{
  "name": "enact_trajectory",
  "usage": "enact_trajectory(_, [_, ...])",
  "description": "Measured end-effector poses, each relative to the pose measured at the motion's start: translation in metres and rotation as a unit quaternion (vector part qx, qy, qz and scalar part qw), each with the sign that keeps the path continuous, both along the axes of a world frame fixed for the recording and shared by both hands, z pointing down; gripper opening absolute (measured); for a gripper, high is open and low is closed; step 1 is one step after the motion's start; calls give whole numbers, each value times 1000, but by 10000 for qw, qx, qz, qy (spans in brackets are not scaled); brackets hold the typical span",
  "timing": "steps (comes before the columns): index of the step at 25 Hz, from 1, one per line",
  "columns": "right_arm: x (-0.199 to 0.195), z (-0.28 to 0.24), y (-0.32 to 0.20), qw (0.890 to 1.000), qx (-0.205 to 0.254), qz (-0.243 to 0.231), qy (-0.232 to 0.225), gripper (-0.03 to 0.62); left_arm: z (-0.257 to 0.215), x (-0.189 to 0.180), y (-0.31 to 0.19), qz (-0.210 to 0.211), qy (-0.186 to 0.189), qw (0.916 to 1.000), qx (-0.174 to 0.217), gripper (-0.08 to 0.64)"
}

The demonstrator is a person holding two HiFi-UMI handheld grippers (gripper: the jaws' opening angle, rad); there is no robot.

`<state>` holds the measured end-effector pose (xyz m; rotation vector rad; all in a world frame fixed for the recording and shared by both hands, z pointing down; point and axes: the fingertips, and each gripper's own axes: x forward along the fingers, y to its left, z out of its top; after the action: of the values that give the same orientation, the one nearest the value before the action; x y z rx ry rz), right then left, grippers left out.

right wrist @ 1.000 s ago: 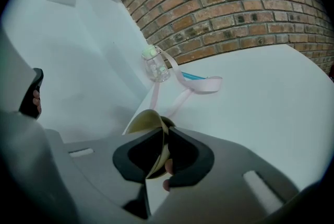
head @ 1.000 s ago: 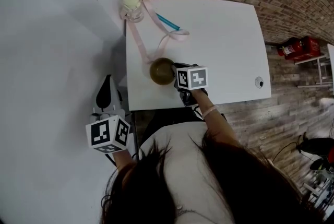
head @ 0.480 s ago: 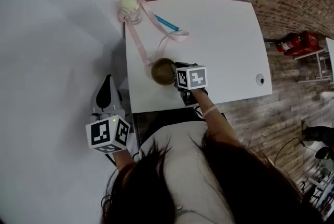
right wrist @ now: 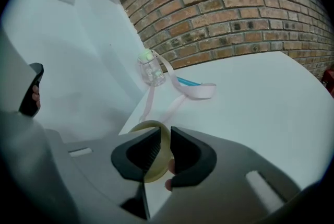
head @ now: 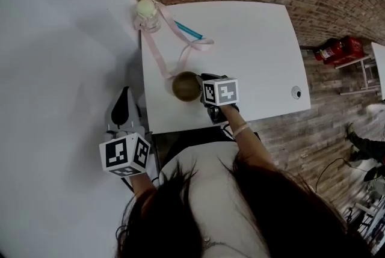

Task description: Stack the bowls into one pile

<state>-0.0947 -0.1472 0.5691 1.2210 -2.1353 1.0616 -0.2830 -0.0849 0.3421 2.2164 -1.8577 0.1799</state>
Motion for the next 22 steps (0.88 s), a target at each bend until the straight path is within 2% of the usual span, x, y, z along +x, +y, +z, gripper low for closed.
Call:
enact_trajectory(13, [31, -34, -12, 9979, 584, 261, 103, 60, -6, 32, -22, 435, 88, 9989, 143, 1])
enact_trajectory(22, [51, -69, -17, 9918, 1200, 376, 244, 55, -13, 59, -36, 788, 107, 9965, 258, 1])
